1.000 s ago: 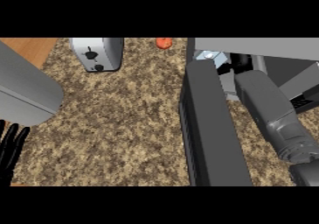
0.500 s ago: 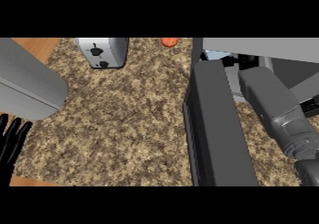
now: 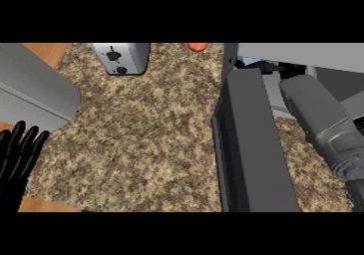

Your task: Pick up the milk, place it into the microwave and close the microwave

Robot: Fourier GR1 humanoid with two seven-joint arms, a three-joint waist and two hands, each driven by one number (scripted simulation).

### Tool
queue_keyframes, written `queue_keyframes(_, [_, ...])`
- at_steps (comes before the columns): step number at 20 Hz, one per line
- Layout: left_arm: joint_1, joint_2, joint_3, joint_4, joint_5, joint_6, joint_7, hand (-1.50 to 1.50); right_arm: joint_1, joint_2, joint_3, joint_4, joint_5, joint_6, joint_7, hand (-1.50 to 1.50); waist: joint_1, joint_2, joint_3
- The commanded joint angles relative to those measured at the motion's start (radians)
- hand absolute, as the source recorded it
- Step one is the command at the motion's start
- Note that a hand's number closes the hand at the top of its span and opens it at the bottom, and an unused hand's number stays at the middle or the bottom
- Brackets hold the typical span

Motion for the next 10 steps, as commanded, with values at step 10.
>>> queue_keyframes(10, [-0.038,-0.014,-0.05,0.015,-0.049,0.008,0.005,-1.5,-0.027,0.074,-0.078,0.027,-0.07,0.213,0.041,-1.5,0.019,0.004,0.0])
